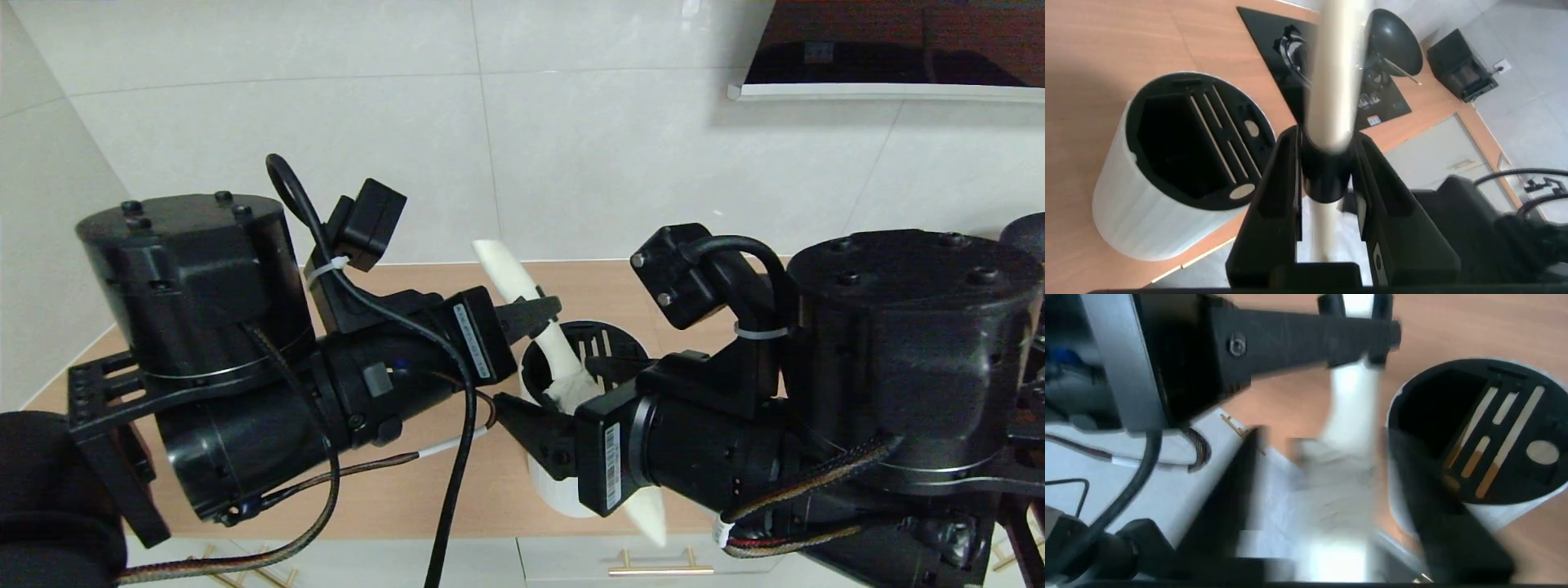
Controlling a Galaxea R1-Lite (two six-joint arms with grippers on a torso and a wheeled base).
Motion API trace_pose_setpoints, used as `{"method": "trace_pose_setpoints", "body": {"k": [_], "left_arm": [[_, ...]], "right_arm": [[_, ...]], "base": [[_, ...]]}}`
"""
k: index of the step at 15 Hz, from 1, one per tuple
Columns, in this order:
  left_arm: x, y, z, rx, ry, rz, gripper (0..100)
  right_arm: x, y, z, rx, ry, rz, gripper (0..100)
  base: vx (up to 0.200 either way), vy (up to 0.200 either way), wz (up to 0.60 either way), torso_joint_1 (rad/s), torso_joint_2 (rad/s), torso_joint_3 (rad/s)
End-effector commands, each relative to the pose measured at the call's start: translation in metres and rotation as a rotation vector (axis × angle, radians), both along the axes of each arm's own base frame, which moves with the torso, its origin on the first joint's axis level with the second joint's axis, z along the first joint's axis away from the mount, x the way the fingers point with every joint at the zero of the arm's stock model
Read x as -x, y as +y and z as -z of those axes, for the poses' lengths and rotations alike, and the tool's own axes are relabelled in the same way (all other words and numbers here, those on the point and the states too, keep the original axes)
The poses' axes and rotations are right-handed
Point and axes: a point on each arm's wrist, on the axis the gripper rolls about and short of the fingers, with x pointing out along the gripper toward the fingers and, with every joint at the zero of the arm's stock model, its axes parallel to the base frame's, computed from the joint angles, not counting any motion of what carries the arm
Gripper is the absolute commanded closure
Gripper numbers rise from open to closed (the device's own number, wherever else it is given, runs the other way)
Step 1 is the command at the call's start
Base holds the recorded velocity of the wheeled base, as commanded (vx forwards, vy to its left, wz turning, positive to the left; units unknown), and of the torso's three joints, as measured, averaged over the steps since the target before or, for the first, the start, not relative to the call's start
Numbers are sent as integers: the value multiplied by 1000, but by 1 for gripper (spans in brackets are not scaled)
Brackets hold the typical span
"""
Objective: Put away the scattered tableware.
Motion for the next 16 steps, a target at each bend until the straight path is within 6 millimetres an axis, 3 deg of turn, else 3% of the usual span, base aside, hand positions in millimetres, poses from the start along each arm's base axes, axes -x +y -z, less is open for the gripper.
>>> {"method": "trace_pose_setpoints", "body": {"k": [1,6,9,13,16], "left_arm": [[5,6,-12,29,-32,-16,100],[15,17,-37,37,-52,-82,100],[17,28,-50,-13,-112,-149,100],[21,31,-104,-158,-156,-156,100],[15,29,-136,-231,-139,-294,100]], "right_arm": [[0,-6,-6,-16,-11,12,0],[-7,-39,-33,-89,-64,94,0],[-17,-71,-51,-138,-103,188,0],[-27,-95,-60,-144,-147,277,0],[-24,-111,-70,-174,-177,315,0]], "base": [[0,0,0,0,0,0],[0,0,0,0,0,0],[0,0,0,0,0,0],[0,0,0,0,0,0],[0,0,0,0,0,0]]}}
